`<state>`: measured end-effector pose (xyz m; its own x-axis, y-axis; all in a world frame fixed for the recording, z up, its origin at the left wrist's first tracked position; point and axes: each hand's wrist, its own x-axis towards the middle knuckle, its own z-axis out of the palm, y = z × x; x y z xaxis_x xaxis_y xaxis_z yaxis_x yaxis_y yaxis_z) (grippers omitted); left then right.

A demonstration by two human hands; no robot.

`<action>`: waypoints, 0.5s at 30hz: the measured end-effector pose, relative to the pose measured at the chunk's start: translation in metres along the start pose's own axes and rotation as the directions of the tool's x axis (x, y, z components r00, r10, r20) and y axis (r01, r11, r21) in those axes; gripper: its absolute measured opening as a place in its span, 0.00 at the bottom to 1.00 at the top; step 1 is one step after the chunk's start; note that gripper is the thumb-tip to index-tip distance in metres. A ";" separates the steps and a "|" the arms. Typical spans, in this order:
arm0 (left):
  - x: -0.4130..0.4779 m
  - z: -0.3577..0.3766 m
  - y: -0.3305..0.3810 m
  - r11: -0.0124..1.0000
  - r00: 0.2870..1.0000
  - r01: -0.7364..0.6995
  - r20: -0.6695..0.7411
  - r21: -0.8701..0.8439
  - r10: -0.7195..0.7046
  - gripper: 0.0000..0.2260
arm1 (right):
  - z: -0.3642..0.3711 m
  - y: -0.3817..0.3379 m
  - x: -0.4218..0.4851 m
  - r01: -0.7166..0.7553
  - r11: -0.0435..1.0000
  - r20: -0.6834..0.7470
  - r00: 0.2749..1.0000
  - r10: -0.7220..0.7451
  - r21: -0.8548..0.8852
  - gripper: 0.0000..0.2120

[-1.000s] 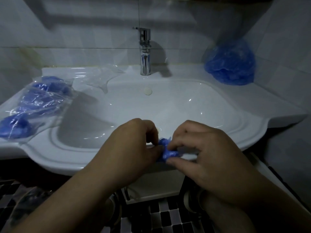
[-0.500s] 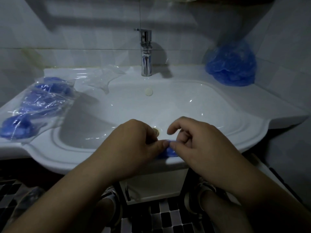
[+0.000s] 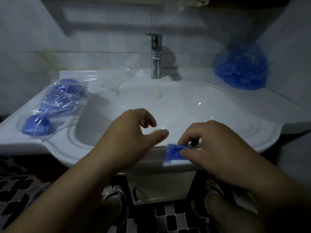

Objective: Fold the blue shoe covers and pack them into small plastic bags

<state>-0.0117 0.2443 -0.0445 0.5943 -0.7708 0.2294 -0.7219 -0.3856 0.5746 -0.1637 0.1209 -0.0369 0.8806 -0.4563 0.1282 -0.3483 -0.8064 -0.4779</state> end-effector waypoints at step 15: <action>0.018 -0.087 -0.149 0.812 0.791 0.520 -0.507 0.265 -0.342 0.40 | 0.033 -0.057 0.051 -0.003 0.941 -0.305 0.946 0.113 0.337 0.06</action>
<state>0.1377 0.3318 -0.0580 0.8967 -0.2207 0.3838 -0.3706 -0.8484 0.3779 -0.0888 0.1560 -0.0318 0.6956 -0.6370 0.3322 -0.2225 -0.6307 -0.7434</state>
